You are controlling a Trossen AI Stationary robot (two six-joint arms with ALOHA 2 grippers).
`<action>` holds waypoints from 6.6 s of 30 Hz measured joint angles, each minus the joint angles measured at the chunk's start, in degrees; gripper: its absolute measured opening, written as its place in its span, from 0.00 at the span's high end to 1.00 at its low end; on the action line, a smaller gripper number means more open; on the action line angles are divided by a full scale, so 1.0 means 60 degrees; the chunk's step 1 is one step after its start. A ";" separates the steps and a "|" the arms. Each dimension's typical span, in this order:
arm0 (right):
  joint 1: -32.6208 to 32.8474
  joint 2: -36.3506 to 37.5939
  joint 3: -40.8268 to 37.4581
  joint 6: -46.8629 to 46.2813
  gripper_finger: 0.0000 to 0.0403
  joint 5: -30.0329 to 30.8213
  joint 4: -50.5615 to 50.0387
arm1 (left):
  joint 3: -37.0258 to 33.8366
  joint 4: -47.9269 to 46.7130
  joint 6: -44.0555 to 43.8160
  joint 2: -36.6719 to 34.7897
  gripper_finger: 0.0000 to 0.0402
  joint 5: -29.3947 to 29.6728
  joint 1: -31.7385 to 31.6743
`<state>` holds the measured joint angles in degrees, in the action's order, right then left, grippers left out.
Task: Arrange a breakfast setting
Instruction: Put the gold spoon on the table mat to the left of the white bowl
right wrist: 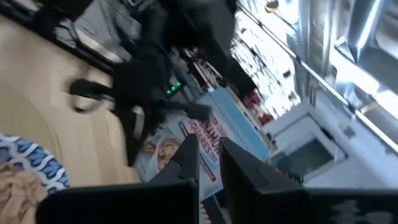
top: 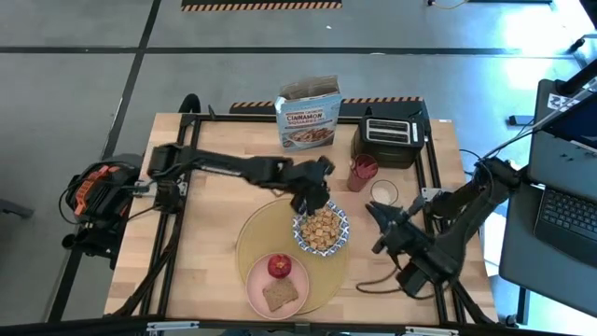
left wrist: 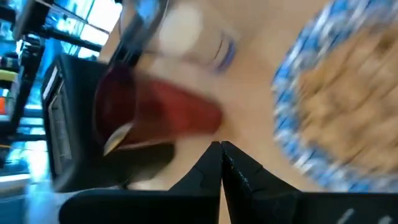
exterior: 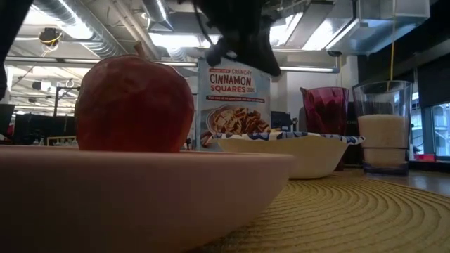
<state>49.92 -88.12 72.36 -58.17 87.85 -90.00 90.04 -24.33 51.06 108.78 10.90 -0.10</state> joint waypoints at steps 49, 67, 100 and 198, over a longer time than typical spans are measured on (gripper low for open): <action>0.0174 0.0663 0.1413 0.4998 0.92 -0.1319 -0.0004 | 0.0754 0.3632 0.9522 0.1685 0.57 -0.0869 -0.1691; 0.0174 0.0663 0.1413 0.5010 0.92 -0.1266 -0.0004 | 0.0754 0.3562 0.9273 0.1685 0.65 -0.1245 -0.1592; 0.0174 0.0648 0.1406 0.5027 0.92 -0.1296 -0.0004 | 0.0776 0.4897 0.8553 0.2374 0.70 -0.1416 -0.1712; 0.0177 0.0743 0.0878 0.5031 0.92 -0.0998 -0.0001 | 0.0761 0.2912 0.8517 -0.1808 1.00 0.3847 -0.0008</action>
<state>50.98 -83.66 77.62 -27.99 81.87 -90.00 94.61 -6.85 102.16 97.93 33.99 -0.14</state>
